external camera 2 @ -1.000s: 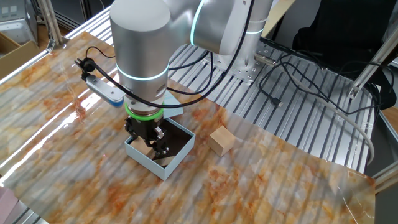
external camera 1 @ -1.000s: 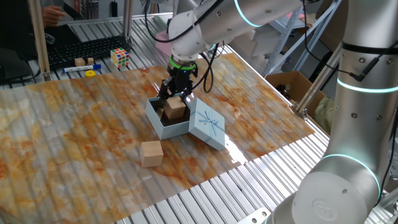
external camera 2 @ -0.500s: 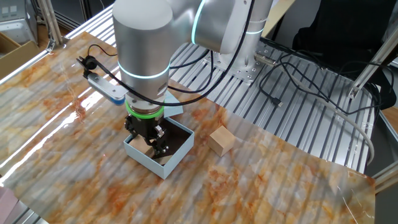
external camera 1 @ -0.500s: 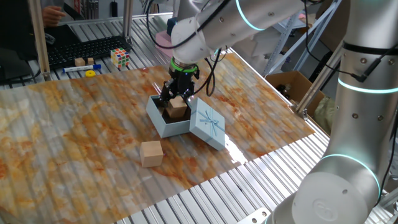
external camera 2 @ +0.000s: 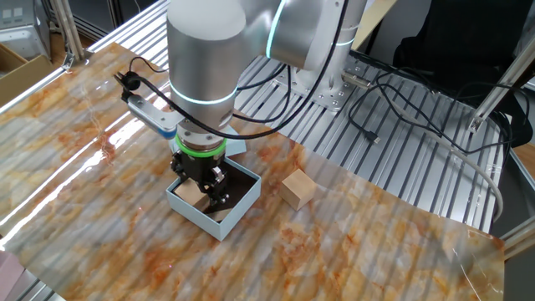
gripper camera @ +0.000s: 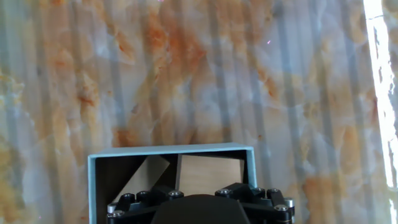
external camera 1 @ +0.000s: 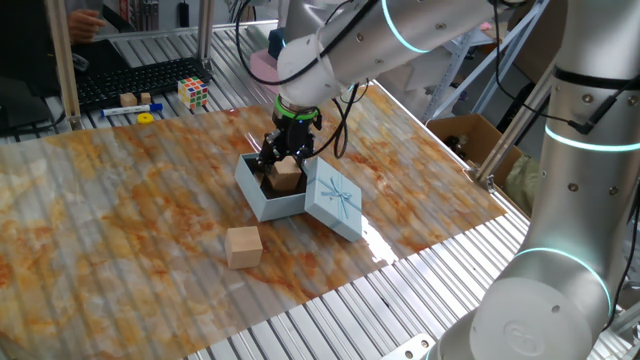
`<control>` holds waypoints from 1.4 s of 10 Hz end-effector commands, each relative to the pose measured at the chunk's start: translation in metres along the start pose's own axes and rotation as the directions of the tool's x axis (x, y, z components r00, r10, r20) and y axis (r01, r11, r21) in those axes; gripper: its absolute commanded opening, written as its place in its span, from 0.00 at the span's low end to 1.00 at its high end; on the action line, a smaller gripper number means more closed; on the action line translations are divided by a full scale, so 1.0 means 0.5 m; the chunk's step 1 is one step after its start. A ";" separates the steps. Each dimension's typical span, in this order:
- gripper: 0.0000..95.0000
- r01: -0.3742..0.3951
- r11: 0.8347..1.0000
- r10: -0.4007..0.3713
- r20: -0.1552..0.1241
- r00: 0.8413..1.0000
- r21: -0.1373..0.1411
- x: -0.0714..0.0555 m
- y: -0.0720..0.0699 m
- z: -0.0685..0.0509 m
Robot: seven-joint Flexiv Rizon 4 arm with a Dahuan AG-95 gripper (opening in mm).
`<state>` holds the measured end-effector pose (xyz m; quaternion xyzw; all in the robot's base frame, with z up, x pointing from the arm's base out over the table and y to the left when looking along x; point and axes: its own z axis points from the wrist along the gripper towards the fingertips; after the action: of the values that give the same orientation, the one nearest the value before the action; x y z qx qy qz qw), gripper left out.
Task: Take everything out of the gift box
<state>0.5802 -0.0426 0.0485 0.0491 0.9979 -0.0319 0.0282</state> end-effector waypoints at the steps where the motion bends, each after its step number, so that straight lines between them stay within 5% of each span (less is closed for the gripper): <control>1: 0.80 0.013 1.000 -0.013 -0.016 1.000 0.021 0.005 -0.004 -0.010; 10: 0.80 -0.022 1.000 0.022 0.034 0.999 -0.004 0.040 -0.008 0.046; 13: 0.20 -0.008 1.000 0.009 0.026 1.000 -0.022 0.038 -0.007 0.039; 14: 0.00 0.006 1.000 -0.006 0.024 1.000 -0.009 0.038 -0.007 0.039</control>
<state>0.5609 -0.0455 0.0284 0.0473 0.9978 -0.0193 0.0422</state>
